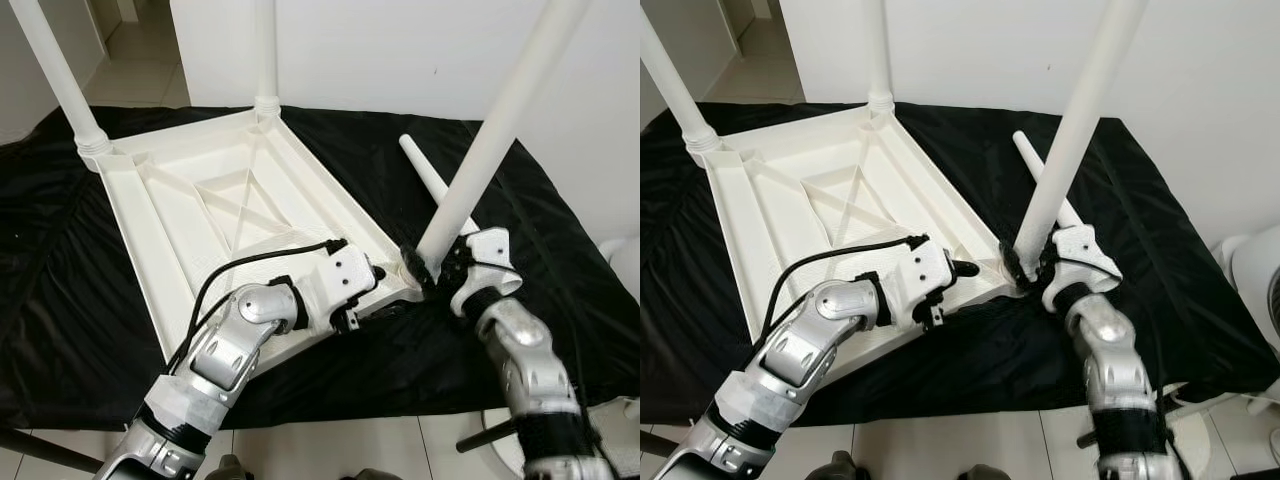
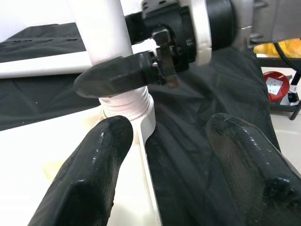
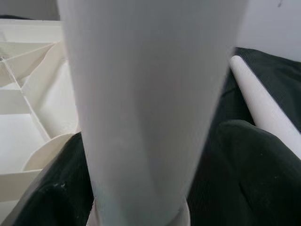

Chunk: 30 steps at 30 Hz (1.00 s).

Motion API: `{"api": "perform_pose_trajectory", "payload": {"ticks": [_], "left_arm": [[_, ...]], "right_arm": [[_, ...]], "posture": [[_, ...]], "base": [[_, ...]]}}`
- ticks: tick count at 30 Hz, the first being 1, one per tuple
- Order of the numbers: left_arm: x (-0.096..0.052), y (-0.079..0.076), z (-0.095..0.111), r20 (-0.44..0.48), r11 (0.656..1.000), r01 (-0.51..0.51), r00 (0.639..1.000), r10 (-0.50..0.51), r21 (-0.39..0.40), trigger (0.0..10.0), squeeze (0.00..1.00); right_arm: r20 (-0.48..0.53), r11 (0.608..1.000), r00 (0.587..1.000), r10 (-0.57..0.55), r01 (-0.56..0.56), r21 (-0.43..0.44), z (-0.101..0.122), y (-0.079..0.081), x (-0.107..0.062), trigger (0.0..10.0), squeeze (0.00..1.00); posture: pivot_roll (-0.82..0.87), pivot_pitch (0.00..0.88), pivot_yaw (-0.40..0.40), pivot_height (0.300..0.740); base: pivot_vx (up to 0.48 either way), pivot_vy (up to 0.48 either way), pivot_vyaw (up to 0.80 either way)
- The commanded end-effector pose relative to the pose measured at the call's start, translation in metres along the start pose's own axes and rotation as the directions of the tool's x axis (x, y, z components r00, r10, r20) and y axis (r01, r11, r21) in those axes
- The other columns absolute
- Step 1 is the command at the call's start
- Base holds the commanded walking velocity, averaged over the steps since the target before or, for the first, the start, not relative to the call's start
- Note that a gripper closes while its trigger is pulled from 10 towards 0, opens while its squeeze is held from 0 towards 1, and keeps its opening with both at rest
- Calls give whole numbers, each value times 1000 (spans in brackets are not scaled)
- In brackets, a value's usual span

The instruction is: Building children table

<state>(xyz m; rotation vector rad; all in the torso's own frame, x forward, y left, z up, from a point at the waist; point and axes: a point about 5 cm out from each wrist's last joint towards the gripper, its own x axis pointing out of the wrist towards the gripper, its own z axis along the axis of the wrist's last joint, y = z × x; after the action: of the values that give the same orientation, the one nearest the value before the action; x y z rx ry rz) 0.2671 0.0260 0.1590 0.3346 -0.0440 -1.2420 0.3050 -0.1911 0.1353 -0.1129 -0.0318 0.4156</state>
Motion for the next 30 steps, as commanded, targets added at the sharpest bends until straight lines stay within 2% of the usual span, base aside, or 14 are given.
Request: {"api": "perform_pose_trajectory", "payload": {"ticks": [1,2,3,5,6,7,17,18,20,21,25,26,29,30], "left_arm": [[1,-2,-3,-12,1000,-22,1000,22,4,10000,0],[1,-2,-3,-12,1000,-22,1000,22,4,10000,0],[1,-1,-3,-12,1000,-21,1000,21,6,10000,0],[1,-1,-2,-10,1000,-20,1000,20,6,10000,0],[1,-1,-1,-9,1000,-20,1000,21,8,10000,0],[1,-1,-1,-9,1000,-21,1000,21,9,10000,0],[-1,-1,-1,-11,1000,-26,1000,26,6,10000,0],[-1,-1,-1,-11,1000,-26,1000,27,5,10000,0],[-1,-1,-1,-11,1000,-26,1000,27,5,10000,0],[-1,-2,-1,-11,1000,-26,1000,26,5,10000,0],[0,-2,-1,-10,1000,-25,1000,25,4,10000,0],[0,-1,-1,-11,1000,-23,1000,23,4,10000,0],[0,-1,-1,-12,1000,-21,1000,21,4,10000,0],[0,-1,-2,-14,1000,-19,1000,19,5,10000,0]], "right_arm": [[-22,999,998,53,-53,5,-5,1,2,9373,0],[-22,999,998,53,-53,5,-5,1,2,9373,0],[-21,997,997,71,-71,-5,-4,1,4,5098,0],[-24,997,997,79,-80,-8,-4,1,6,5098,0],[-25,995,995,95,-95,-14,-4,0,9,2275,0],[-30,994,994,106,-106,-18,-4,0,10,0,0],[-49,995,994,103,-102,9,-12,-4,8,0,0],[-59,996,995,86,-85,11,-15,-5,6,1647,0],[-59,996,995,86,-85,11,-15,-5,6,1647,0],[-64,997,995,73,-72,18,-16,-5,5,10000,0],[-86,1000,996,10,-8,21,-20,-6,5,10000,0],[-93,996,993,-73,77,39,-21,-5,5,10000,0],[-83,985,985,-151,157,74,-18,-1,6,10000,0],[-88,968,973,-212,222,119,-17,3,8,10000,0]], "posture": [[-7,0,-28,740],[-7,0,-28,740],[-5,0,-29,740],[-5,0,-29,740],[-3,0,-28,740],[-1,0,-28,740],[1,0,-33,740],[0,0,-33,740],[0,0,-33,740],[-1,0,-33,740],[-3,0,-31,740],[-5,0,-30,740],[-9,0,-26,740],[-12,0,-23,740]], "base": [[0,0,0],[0,0,0],[0,0,0],[0,0,0],[0,0,0],[0,0,0],[0,0,0],[0,0,0],[0,0,0],[0,0,0],[0,0,0],[0,0,0],[0,0,0],[0,0,0]]}}
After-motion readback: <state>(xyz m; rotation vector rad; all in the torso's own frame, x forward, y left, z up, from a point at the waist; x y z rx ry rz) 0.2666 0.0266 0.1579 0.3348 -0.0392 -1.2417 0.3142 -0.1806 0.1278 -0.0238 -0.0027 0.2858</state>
